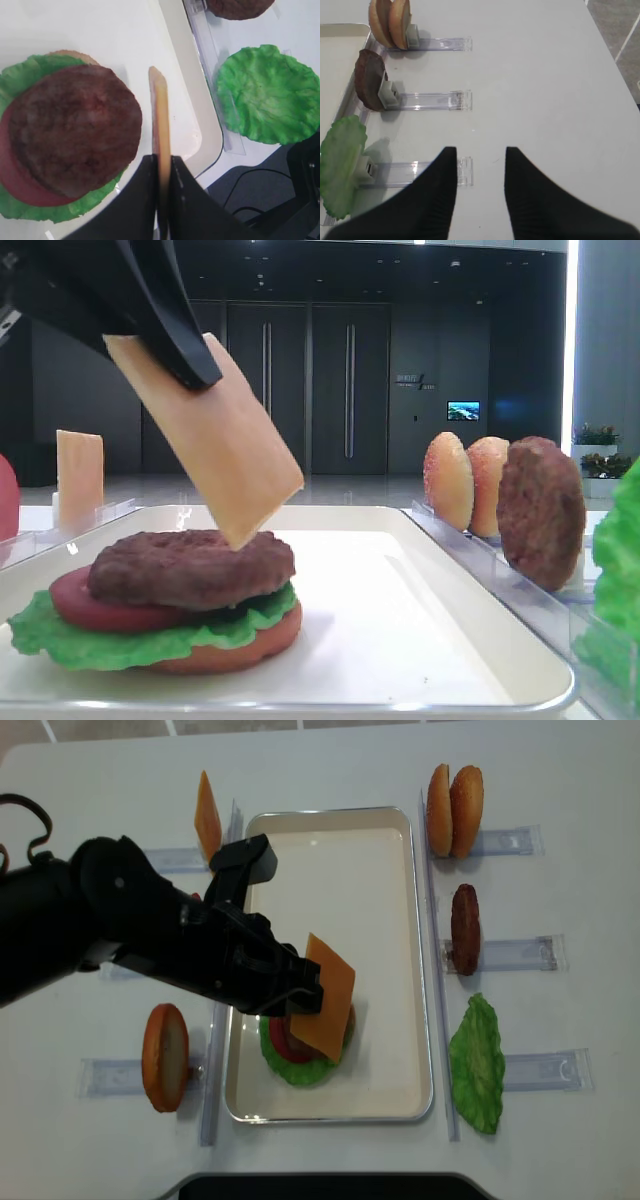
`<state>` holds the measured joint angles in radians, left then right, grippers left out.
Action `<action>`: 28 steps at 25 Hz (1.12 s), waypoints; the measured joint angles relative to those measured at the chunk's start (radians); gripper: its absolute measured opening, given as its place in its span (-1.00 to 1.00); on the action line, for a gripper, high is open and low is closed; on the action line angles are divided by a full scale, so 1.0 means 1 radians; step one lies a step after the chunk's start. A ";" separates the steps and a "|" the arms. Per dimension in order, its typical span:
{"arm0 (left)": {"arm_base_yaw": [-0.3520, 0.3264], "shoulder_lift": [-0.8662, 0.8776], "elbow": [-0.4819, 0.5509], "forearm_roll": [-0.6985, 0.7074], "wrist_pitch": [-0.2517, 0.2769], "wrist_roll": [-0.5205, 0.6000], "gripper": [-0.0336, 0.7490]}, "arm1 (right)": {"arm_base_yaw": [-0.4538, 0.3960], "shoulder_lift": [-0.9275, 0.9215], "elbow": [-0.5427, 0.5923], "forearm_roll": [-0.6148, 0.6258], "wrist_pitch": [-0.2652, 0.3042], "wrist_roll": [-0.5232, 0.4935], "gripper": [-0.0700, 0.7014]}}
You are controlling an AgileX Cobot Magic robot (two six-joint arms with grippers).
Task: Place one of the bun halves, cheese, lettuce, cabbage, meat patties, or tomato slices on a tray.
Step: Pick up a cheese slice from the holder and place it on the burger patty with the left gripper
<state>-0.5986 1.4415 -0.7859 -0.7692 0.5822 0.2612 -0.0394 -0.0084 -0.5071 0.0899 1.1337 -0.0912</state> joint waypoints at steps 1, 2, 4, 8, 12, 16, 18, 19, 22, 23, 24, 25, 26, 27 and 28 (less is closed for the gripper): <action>0.000 0.000 0.002 -0.001 -0.008 0.002 -0.84 | 0.000 0.000 0.000 0.000 0.000 0.000 -0.22; 0.001 0.000 0.003 -0.002 -0.017 0.005 -0.84 | 0.000 0.000 0.000 0.000 0.000 0.000 -0.22; 0.014 0.000 0.005 -0.005 -0.022 0.007 -0.84 | 0.000 0.000 0.000 0.000 0.000 0.000 -0.22; 0.052 0.000 0.006 -0.005 -0.016 0.008 -0.84 | 0.000 0.000 0.000 0.000 0.000 0.000 -0.22; 0.056 0.002 0.006 -0.008 -0.016 0.012 -0.84 | 0.000 0.000 0.000 0.000 0.000 0.000 -0.22; 0.056 0.039 0.006 -0.081 -0.011 0.089 -0.84 | 0.000 0.000 0.000 0.000 0.000 0.000 -0.22; 0.056 0.057 0.006 -0.110 -0.007 0.114 -0.84 | 0.000 0.000 0.000 0.000 0.000 0.000 -0.22; 0.056 0.066 0.006 -0.117 -0.007 0.124 -0.84 | 0.000 0.000 0.000 0.000 0.000 0.000 -0.22; 0.056 0.083 0.006 -0.127 -0.007 0.134 -0.84 | 0.000 0.000 0.000 0.000 0.000 0.000 -0.22; 0.056 0.087 0.006 -0.128 -0.007 0.135 -0.84 | 0.000 0.000 0.000 0.000 0.000 0.000 -0.22; 0.056 0.090 0.006 -0.128 -0.006 0.135 -0.84 | 0.000 0.000 0.000 0.000 0.000 0.000 -0.22; 0.056 0.090 0.006 -0.128 -0.005 0.137 -0.84 | 0.000 0.000 0.000 0.000 0.000 0.000 -0.22; 0.056 0.090 0.006 -0.128 -0.005 0.136 -0.84 | 0.000 0.000 0.000 0.000 0.000 0.000 -0.22; 0.056 0.090 0.006 -0.128 -0.004 0.138 -0.84 | 0.000 0.000 0.000 0.000 0.000 0.000 -0.22; 0.056 0.090 0.006 -0.128 -0.003 0.138 -0.84 | 0.000 0.000 0.000 0.000 0.000 0.000 -0.22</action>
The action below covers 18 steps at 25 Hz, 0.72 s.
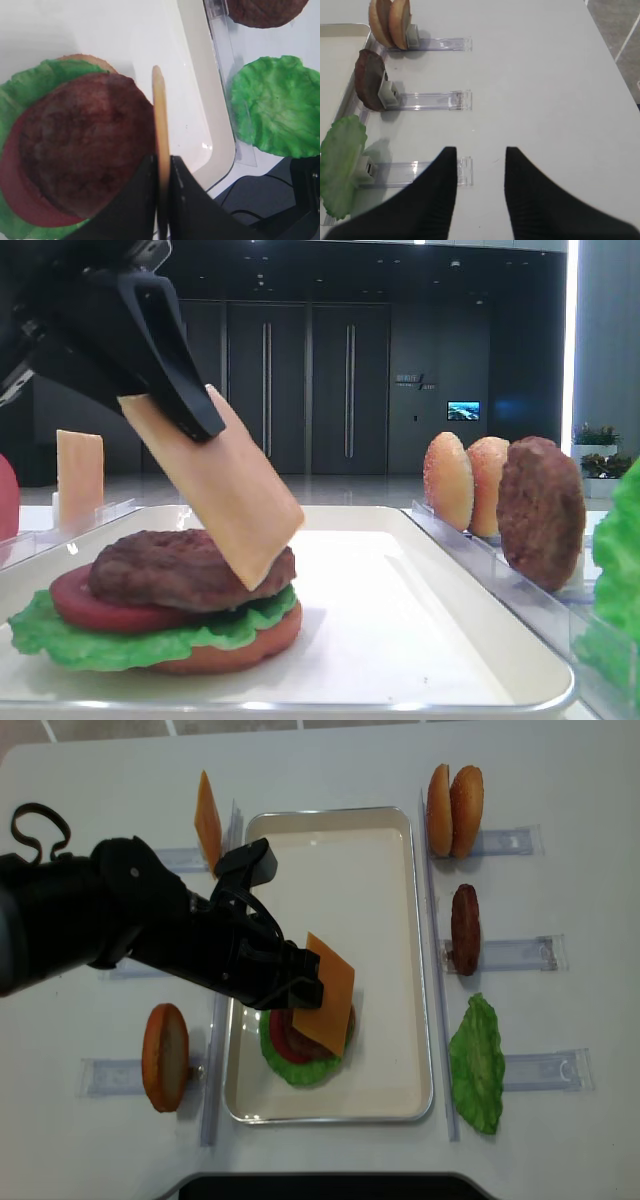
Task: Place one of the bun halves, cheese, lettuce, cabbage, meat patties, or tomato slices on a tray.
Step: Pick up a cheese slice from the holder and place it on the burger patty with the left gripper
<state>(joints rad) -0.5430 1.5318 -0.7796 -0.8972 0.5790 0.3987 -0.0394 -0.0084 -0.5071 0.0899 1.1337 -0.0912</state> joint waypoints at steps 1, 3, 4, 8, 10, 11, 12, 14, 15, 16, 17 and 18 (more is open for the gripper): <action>0.000 0.000 0.000 0.000 0.001 0.000 -0.84 | 0.000 0.000 0.000 0.000 0.000 0.000 -0.22; 0.000 0.000 0.000 0.000 0.004 0.000 -0.84 | 0.000 0.000 0.000 0.000 0.000 0.000 -0.22; 0.000 0.000 0.000 0.000 0.005 0.000 -0.84 | 0.000 0.000 0.000 0.000 0.000 0.000 -0.22; 0.000 0.000 0.000 0.036 0.007 -0.022 -0.77 | 0.000 0.000 0.000 0.000 0.000 0.000 -0.22; 0.000 0.000 0.000 0.096 0.015 -0.079 -0.62 | 0.000 0.000 0.000 0.000 0.000 0.000 -0.22; 0.000 0.000 0.000 0.136 0.021 -0.109 -0.52 | 0.000 0.000 0.000 0.000 0.000 0.000 -0.22; 0.000 0.000 0.000 0.179 0.027 -0.147 -0.41 | 0.000 0.000 0.000 0.000 0.000 0.000 -0.22; 0.000 -0.008 0.000 0.247 0.035 -0.208 -0.17 | 0.000 0.000 0.000 0.000 0.000 0.000 -0.22; 0.000 -0.016 0.000 0.274 0.038 -0.224 -0.06 | 0.000 0.000 0.000 0.000 0.000 0.000 -0.22; 0.000 -0.029 0.000 0.291 0.038 -0.237 0.03 | 0.000 0.000 0.000 0.000 0.000 0.000 -0.22; 0.003 -0.045 0.000 0.304 0.040 -0.247 0.08 | 0.000 0.000 0.000 0.000 0.000 0.000 -0.22; 0.009 -0.063 0.000 0.312 0.040 -0.255 0.11 | 0.000 0.000 0.000 0.000 0.000 0.000 -0.22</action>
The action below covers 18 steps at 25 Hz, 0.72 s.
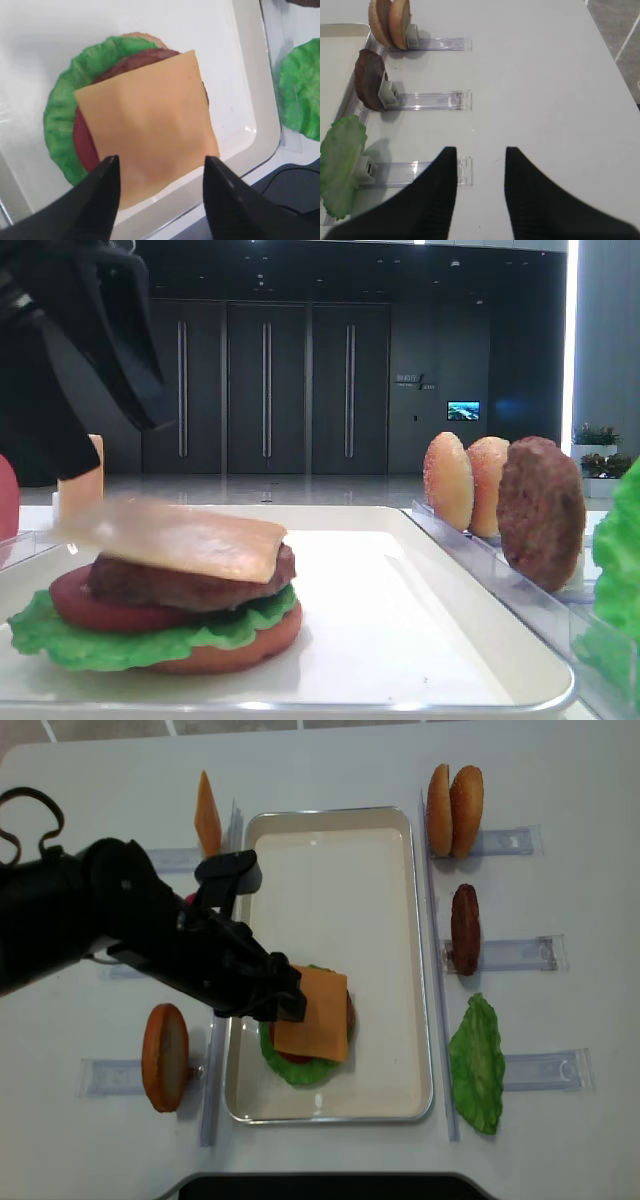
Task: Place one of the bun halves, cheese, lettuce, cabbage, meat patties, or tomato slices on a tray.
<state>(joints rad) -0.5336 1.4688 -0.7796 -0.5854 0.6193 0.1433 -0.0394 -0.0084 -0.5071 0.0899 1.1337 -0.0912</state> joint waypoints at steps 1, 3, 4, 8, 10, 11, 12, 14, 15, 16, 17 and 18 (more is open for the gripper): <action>0.009 -0.015 0.000 0.005 0.001 -0.009 0.13 | 0.000 0.000 0.000 0.000 0.000 0.000 -0.22; 0.041 -0.048 0.000 0.021 0.009 -0.021 0.16 | 0.000 0.000 0.000 0.000 0.000 0.000 -0.22; 0.058 -0.062 0.000 0.027 0.016 -0.022 0.17 | 0.000 0.000 0.000 0.000 0.000 0.000 -0.22; 0.130 -0.107 0.000 0.049 0.053 -0.027 0.27 | 0.000 0.000 0.000 0.000 0.000 0.000 -0.22; 0.157 -0.134 -0.016 0.097 0.091 -0.034 0.28 | 0.000 0.000 0.000 0.000 0.000 0.000 -0.22; 0.169 -0.147 -0.035 0.133 0.113 -0.046 0.29 | 0.000 0.000 0.000 0.000 0.000 0.000 -0.22; 0.185 -0.158 -0.064 0.168 0.146 -0.062 0.29 | 0.000 0.000 0.000 0.000 0.000 0.000 -0.22; 0.216 -0.176 -0.137 0.268 0.227 -0.092 0.29 | 0.000 0.000 0.000 0.000 0.000 0.000 -0.22; 0.236 -0.180 -0.184 0.314 0.265 -0.106 0.29 | 0.000 0.000 0.000 0.000 0.000 0.000 -0.22; 0.258 -0.181 -0.224 0.373 0.314 -0.122 0.29 | 0.000 0.000 0.000 0.000 0.000 0.000 -0.22; 0.283 -0.181 -0.268 0.433 0.359 -0.135 0.29 | 0.000 0.000 0.000 0.000 0.000 0.000 -0.22; 0.306 -0.181 -0.305 0.488 0.395 -0.143 0.29 | 0.000 0.000 0.000 0.000 0.000 0.000 -0.22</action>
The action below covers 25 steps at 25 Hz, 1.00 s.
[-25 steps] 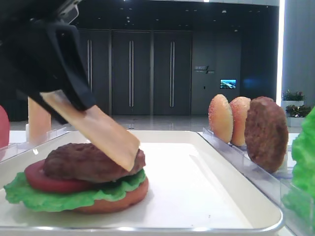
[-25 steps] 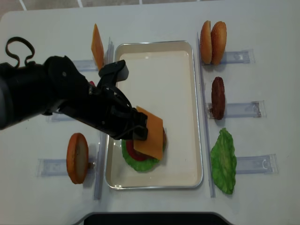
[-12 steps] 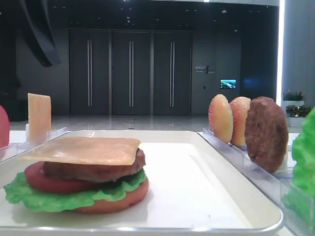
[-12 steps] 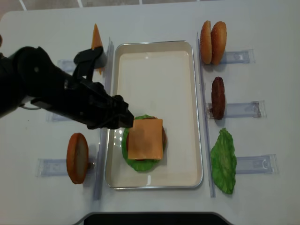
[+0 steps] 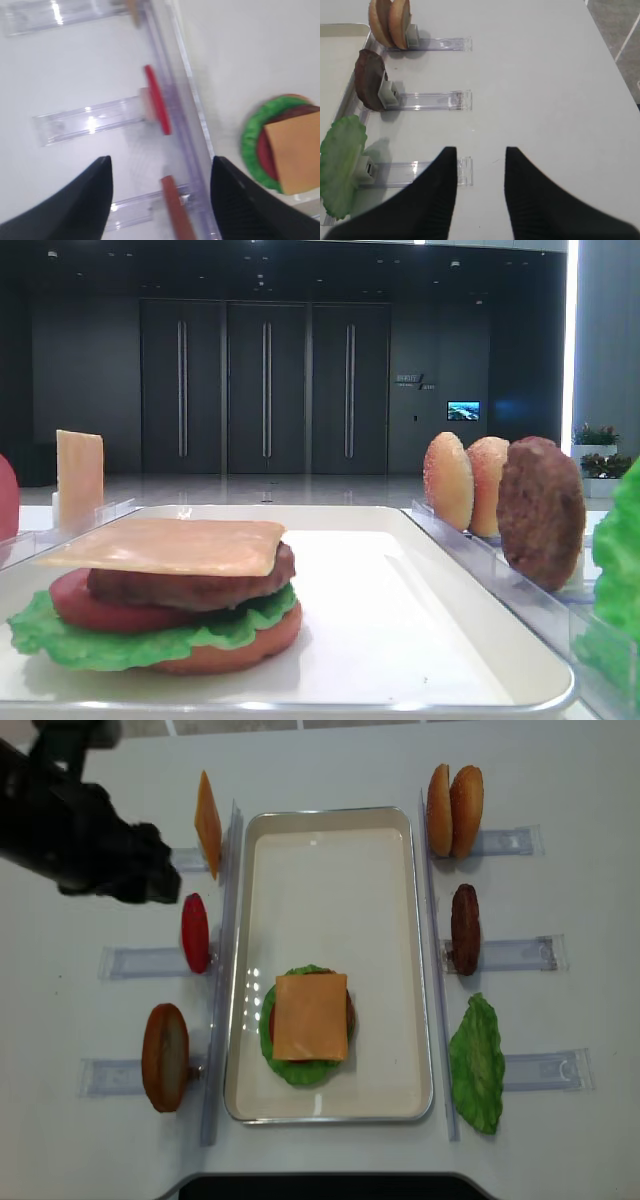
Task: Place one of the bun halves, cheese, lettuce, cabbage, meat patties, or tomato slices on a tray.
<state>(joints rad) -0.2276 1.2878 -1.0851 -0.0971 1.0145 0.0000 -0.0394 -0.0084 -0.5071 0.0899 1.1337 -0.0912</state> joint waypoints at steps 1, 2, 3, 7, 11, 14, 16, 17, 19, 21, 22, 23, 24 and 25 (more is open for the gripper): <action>0.030 0.000 -0.032 0.042 0.041 0.000 0.29 | 0.000 0.000 0.000 0.000 0.000 0.000 -0.22; 0.062 0.000 -0.054 0.089 0.080 0.000 0.29 | 0.000 0.000 0.000 0.000 0.000 0.000 -0.22; 0.089 0.000 -0.076 0.134 0.109 0.000 0.29 | 0.000 0.000 0.000 0.000 0.000 0.000 -0.22; 0.196 0.000 -0.101 0.256 0.190 0.000 0.29 | 0.000 0.000 0.000 0.000 0.000 0.000 -0.22; 0.231 0.000 -0.101 0.303 0.211 0.013 0.29 | 0.000 0.000 0.000 0.000 0.000 0.000 -0.22; 0.231 -0.006 -0.101 0.327 0.212 0.013 0.29 | 0.000 0.000 0.000 0.000 0.000 0.000 -0.22; 0.231 -0.021 -0.101 0.323 0.212 0.013 0.29 | 0.000 0.000 0.000 0.000 0.000 0.000 -0.22; 0.231 -0.034 -0.098 0.321 0.212 0.013 0.29 | 0.000 0.000 0.000 0.000 0.000 0.000 -0.22; 0.231 -0.068 -0.078 0.314 0.212 0.013 0.27 | 0.000 0.000 0.000 0.000 0.000 0.000 -0.22; 0.231 -0.120 -0.045 0.303 0.213 0.013 0.23 | 0.000 0.000 0.000 0.000 0.000 0.000 -0.22; 0.231 -0.155 -0.024 0.296 0.214 0.013 0.21 | 0.000 0.000 0.000 0.000 0.000 0.000 -0.22; 0.231 -0.186 -0.005 0.283 0.215 0.013 0.20 | 0.000 0.000 0.000 0.000 0.000 0.000 -0.22; 0.231 -0.227 0.020 0.271 0.216 0.013 0.20 | 0.000 0.000 0.000 0.000 0.000 0.000 -0.22; 0.231 -0.270 0.045 0.260 0.218 0.013 0.19 | 0.000 0.000 0.000 0.000 0.000 0.000 -0.22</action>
<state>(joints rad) 0.0034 1.0176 -1.0397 0.1629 1.2328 0.0135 -0.0394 -0.0084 -0.5071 0.0899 1.1337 -0.0912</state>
